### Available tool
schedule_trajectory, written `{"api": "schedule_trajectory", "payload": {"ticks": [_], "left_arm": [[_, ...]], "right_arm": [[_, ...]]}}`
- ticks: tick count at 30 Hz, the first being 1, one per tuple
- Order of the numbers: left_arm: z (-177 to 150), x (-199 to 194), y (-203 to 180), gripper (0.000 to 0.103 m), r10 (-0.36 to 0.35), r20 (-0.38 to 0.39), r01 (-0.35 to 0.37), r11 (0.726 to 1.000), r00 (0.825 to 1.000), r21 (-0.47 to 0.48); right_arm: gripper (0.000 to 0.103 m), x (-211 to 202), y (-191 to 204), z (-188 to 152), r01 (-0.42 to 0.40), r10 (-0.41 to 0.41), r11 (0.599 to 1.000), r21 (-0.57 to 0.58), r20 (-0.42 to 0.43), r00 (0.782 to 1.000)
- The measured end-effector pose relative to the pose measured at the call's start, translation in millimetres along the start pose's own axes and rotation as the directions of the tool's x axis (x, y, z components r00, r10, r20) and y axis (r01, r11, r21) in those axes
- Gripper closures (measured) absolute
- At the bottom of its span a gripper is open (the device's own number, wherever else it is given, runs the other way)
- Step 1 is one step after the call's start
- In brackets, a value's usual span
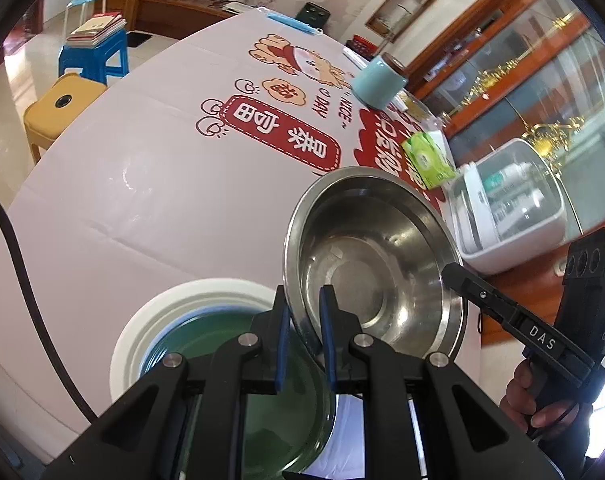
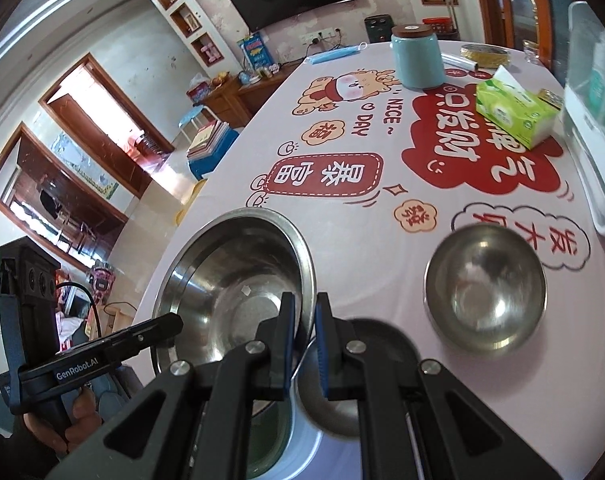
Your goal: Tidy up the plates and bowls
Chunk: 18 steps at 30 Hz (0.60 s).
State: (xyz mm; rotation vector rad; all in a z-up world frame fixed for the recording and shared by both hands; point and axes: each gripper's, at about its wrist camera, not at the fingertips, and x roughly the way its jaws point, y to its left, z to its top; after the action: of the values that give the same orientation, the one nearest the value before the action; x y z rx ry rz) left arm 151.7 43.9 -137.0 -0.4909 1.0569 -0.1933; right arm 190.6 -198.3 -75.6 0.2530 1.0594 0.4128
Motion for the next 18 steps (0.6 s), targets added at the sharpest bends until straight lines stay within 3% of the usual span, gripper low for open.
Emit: {"api": "schedule_trajectory", "payload": {"ticks": [8, 18], "left_arm": [[-17.9, -20.7, -2.3, 0.091, -0.031, -0.026, 0.034, 0.994, 0.999, 0.101], [-43.8, -41.5, -10.9, 0.091, -0.08, -0.07, 0.094, 0.968, 0.994, 0.234]], "right_arm": [[0.093, -31.9, 16.3, -34.9, 0.042, -0.045, 0.998, 0.041, 0.09, 0.995], [0.093, -61.4, 26.6, -85.0, 0.109, -0.129, 0.986, 0.124, 0.166, 0.978]]}}
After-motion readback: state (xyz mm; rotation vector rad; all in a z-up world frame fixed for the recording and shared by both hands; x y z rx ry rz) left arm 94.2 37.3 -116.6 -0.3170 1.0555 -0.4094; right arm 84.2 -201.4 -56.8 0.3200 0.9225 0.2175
